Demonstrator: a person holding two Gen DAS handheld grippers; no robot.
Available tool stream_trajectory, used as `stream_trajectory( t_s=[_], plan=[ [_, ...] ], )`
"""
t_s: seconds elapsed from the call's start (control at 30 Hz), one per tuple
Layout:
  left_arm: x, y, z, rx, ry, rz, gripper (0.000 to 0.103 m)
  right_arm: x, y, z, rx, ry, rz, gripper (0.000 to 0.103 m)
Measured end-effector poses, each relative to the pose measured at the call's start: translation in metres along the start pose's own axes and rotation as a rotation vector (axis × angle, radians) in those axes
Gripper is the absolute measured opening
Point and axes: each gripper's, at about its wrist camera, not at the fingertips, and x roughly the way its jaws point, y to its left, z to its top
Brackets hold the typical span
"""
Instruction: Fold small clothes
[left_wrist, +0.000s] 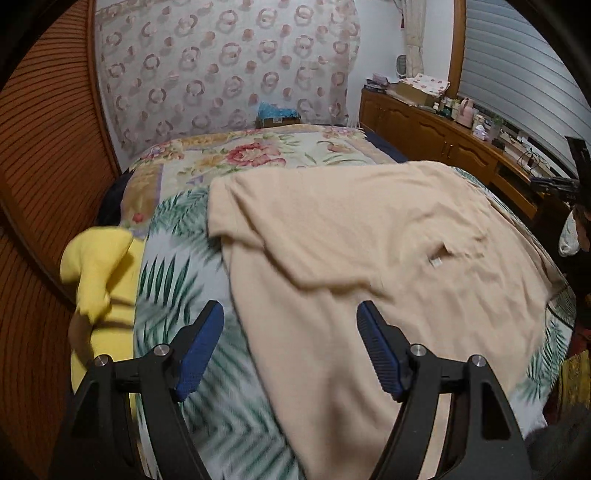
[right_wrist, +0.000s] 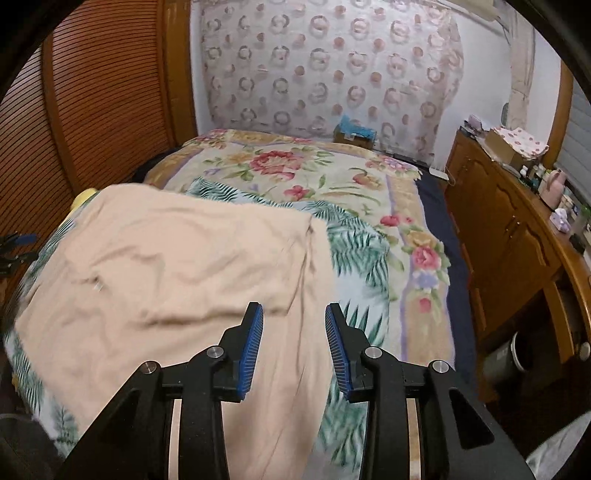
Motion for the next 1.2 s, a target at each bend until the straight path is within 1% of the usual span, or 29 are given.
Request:
stream_trajectory(
  t_s=[0.17,0.23,0.3,0.4,0.43,0.47,0.5,0.53,0.57,0.63,0.7,0.73,0.77,0.8,0.83,0.87,0.93,1.0,1.13,1.2],
  plan=[
    [-0.024,-0.001,-0.036,-0.038,0.011,-0.009,0.075,-0.052,0.0,-0.016,-0.007,-0.049,0.009,0.036],
    [-0.028,-0.001,-0.048,-0.044,0.019,-0.009,0.075,-0.068,-0.002,-0.021,-0.017,-0.061,-0.009,0.036],
    [-0.03,-0.002,-0.059,-0.052,0.03,-0.023,0.075,-0.089,-0.006,-0.019,-0.026,-0.083,-0.032,0.036],
    [-0.033,-0.006,-0.074,-0.05,0.045,-0.029,0.075,-0.11,-0.012,-0.019,-0.037,-0.11,-0.057,0.036],
    [-0.034,-0.007,-0.077,-0.052,0.046,-0.036,0.072,-0.112,-0.013,-0.02,-0.038,-0.108,-0.061,0.036],
    [-0.034,-0.008,-0.08,-0.059,0.044,-0.047,0.066,-0.112,-0.013,-0.024,-0.036,-0.104,-0.058,0.037],
    [-0.035,-0.009,-0.083,-0.066,0.045,-0.06,0.062,-0.109,-0.013,-0.028,-0.032,-0.097,-0.053,0.037],
    [-0.035,-0.011,-0.086,-0.069,0.047,-0.069,0.053,-0.105,-0.012,-0.032,-0.028,-0.091,-0.049,0.037],
    [-0.034,-0.012,-0.088,-0.07,0.051,-0.078,0.048,-0.097,-0.011,-0.038,-0.019,-0.078,-0.034,0.037],
    [-0.033,-0.015,-0.091,-0.066,0.063,-0.076,0.045,-0.077,-0.004,-0.047,-0.005,-0.054,-0.009,0.037],
    [-0.03,-0.018,-0.095,-0.06,0.078,-0.064,0.044,-0.054,0.0,-0.056,0.012,-0.025,0.018,0.037],
    [-0.029,-0.02,-0.096,-0.059,0.083,-0.061,0.04,-0.044,0.002,-0.056,0.019,-0.013,0.032,0.036],
    [-0.028,-0.02,-0.098,-0.058,0.088,-0.059,0.029,-0.033,0.004,-0.055,0.023,-0.002,0.046,0.037],
    [-0.028,-0.02,-0.099,-0.055,0.085,-0.056,0.023,-0.025,0.006,-0.055,0.025,0.006,0.056,0.037],
    [-0.029,-0.021,-0.1,-0.053,0.084,-0.052,0.007,-0.017,0.009,-0.056,0.025,0.013,0.062,0.037],
    [-0.028,-0.02,-0.1,-0.052,0.087,-0.047,0.004,-0.009,0.01,-0.055,0.025,0.02,0.067,0.037],
    [-0.033,-0.02,-0.1,-0.035,0.079,-0.042,0.002,0.004,0.01,-0.05,0.028,0.029,0.083,0.037],
    [-0.043,-0.017,-0.098,-0.025,0.056,0.006,0.002,0.012,0.011,-0.047,0.03,0.03,0.093,0.037],
    [-0.063,-0.004,-0.094,-0.05,0.026,0.032,0.002,0.023,0.008,-0.039,0.041,0.015,0.11,0.037],
    [-0.066,-0.003,-0.094,-0.053,0.026,0.019,0.002,0.027,0.011,-0.037,0.044,0.011,0.111,0.037]
  ],
)
